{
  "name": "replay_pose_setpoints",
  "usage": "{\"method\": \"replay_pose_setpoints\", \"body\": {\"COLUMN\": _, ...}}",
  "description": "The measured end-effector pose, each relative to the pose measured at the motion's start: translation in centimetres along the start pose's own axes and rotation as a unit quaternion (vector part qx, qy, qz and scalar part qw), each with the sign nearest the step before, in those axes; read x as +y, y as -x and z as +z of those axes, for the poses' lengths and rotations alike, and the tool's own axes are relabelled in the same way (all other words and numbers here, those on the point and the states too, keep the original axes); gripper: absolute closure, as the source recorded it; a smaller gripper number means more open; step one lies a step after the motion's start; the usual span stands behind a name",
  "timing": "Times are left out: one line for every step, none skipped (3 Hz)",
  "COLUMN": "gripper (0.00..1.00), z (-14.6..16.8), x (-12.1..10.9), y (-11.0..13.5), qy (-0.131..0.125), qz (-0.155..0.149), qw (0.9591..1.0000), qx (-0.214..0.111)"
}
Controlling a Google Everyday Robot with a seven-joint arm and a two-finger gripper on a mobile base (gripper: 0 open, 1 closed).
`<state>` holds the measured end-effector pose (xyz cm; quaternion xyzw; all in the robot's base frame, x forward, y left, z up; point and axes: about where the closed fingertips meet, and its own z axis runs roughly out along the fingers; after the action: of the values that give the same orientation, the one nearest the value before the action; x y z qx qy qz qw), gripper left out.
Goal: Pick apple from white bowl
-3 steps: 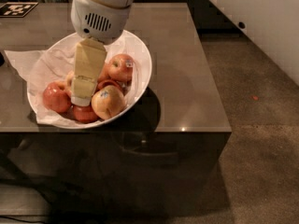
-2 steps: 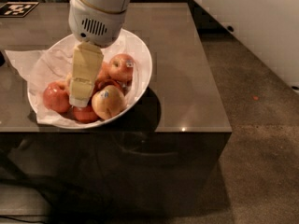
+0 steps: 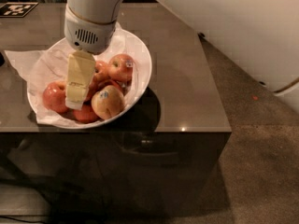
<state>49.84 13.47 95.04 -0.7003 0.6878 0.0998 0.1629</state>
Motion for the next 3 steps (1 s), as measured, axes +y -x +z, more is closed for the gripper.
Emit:
{"method": "replay_pose_setpoints", "body": {"gripper": 0.00, "z": 1.30, "x": -0.27, "y": -0.41, "qy": 0.007, "qz": 0.009, "qw": 0.9999, "qx": 0.004}}
{"method": "replay_pose_setpoints", "body": {"gripper": 0.00, "z": 2.00, "x": -0.51, "y": -1.03, "qy": 0.006, "qz": 0.017, "qw": 0.9998, "qx": 0.009}}
{"method": "replay_pose_setpoints", "body": {"gripper": 0.00, "z": 2.01, "x": -0.52, "y": -1.03, "qy": 0.006, "qz": 0.017, "qw": 0.9998, "qx": 0.009}}
